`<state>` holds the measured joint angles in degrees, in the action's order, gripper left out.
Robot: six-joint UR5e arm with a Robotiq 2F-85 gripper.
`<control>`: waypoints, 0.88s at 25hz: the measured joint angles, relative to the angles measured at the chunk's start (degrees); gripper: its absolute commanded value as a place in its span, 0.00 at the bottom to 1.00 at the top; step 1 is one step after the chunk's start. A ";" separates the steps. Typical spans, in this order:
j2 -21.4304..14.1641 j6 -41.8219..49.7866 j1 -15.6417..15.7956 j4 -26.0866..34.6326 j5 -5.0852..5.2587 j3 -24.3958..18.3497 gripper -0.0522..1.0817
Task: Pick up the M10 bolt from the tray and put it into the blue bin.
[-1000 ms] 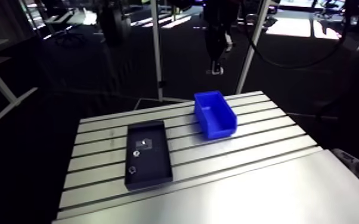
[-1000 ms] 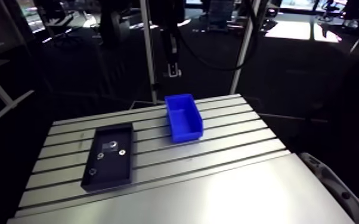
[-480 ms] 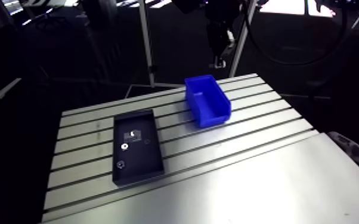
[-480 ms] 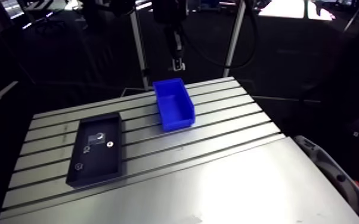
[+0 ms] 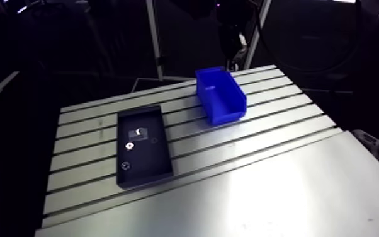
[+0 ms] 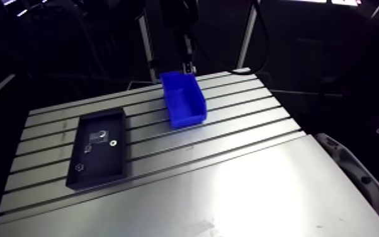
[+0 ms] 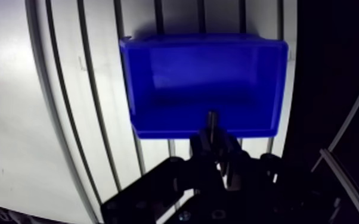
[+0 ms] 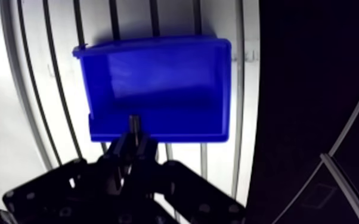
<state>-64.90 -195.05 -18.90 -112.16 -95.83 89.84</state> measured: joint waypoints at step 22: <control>3.39 0.44 0.01 -5.20 0.63 3.27 0.96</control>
<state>-61.51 -194.61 -18.89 -117.36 -95.20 93.11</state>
